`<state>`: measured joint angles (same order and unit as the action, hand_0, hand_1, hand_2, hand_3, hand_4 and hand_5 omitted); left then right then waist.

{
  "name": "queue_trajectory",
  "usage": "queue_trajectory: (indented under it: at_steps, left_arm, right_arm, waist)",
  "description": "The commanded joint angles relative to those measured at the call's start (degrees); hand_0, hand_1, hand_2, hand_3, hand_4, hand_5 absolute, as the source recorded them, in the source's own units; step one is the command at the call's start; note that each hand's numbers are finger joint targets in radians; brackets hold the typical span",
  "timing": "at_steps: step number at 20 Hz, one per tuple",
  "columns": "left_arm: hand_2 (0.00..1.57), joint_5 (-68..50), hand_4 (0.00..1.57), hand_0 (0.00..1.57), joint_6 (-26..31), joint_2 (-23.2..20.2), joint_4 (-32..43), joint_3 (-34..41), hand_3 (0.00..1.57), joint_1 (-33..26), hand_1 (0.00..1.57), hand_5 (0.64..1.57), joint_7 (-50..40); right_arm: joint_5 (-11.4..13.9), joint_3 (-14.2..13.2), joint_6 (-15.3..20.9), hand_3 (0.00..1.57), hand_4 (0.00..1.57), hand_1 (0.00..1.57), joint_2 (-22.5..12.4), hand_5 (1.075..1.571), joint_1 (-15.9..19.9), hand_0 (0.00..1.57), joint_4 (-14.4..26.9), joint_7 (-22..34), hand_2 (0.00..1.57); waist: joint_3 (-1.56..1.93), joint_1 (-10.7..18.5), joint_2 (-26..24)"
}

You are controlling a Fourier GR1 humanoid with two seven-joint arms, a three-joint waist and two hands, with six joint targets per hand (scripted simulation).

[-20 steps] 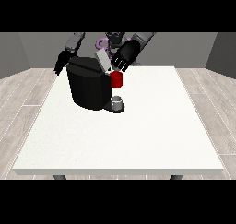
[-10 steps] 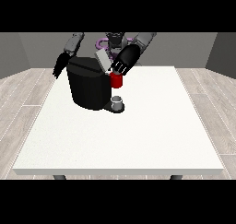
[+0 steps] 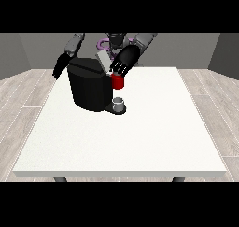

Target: Insert the coffee pod into the coffee machine and close the lid

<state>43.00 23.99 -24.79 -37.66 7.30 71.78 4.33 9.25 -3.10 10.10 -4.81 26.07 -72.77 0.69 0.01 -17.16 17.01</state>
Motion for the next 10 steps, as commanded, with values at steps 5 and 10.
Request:
queue_trajectory:
  at_steps: [5, 10]
  left_arm:
    - [1.24, 0.4, 0.36, 1.22, 0.1, -1.5, 0.6, 0.4, 1.20, 1.3, 1.22, 1.571, 1.0]
    - [1.26, 1.4, 0.29, 1.24, -2.8, -2.0, 1.3, 0.3, 1.20, 0.7, 1.24, 1.571, 2.5]
  right_arm:
    - [-1.0, -0.2, -1.1, 0.00, 0.00, 0.00, 0.2, 1.571, -1.7, 0.00, 0.9, -1.2, 0.00]
    - [1.1, 1.9, -0.3, 0.00, 0.00, 0.00, 0.5, 1.571, -2.2, 0.00, -1.6, -0.1, 0.00]
  waist:
    - [0.01, -0.3, 0.0]
    - [-0.01, -1.8, -0.6]
